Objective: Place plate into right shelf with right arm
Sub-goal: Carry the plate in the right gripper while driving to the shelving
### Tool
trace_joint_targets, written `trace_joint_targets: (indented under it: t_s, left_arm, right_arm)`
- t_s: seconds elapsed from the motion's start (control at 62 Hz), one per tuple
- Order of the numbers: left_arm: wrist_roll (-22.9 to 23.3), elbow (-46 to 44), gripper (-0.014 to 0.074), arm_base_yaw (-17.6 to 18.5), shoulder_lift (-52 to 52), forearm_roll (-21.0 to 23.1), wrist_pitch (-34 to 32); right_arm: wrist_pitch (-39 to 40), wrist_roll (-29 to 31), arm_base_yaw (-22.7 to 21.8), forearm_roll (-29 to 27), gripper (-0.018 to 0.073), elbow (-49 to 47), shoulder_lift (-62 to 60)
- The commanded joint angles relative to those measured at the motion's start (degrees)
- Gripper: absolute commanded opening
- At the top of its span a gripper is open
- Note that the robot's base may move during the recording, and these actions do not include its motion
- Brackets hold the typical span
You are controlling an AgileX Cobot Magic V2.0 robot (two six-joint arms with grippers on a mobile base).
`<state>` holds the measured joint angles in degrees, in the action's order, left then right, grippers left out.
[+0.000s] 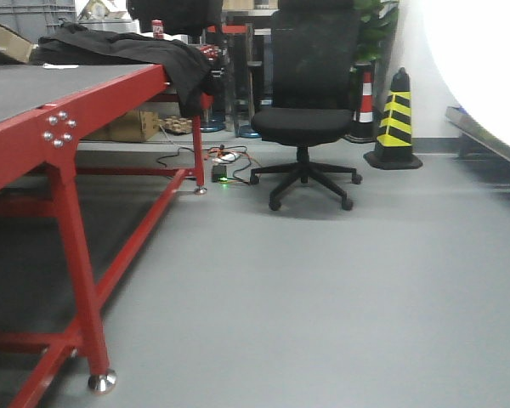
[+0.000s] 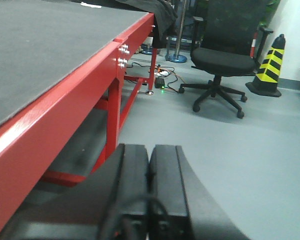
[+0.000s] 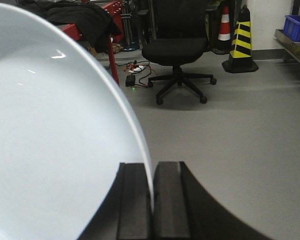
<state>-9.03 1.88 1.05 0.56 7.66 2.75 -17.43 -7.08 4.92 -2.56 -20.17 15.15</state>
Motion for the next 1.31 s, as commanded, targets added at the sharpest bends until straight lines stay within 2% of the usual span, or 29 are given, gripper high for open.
trace_joint_targets:
  t_s: [0.0, 1.29]
  left_arm:
    - [0.4, 0.6, -0.0128, 0.1, 0.6, 0.5, -5.2]
    - [0.4, 0.6, -0.0128, 0.1, 0.6, 0.5, -5.2]
  right_arm:
    - [5.3, -0.1, -0.5, 0.5, 0.0054, -1.7, 0.5]
    - [5.4, -0.1, -0.5, 0.5, 0.0054, -1.7, 0.5]
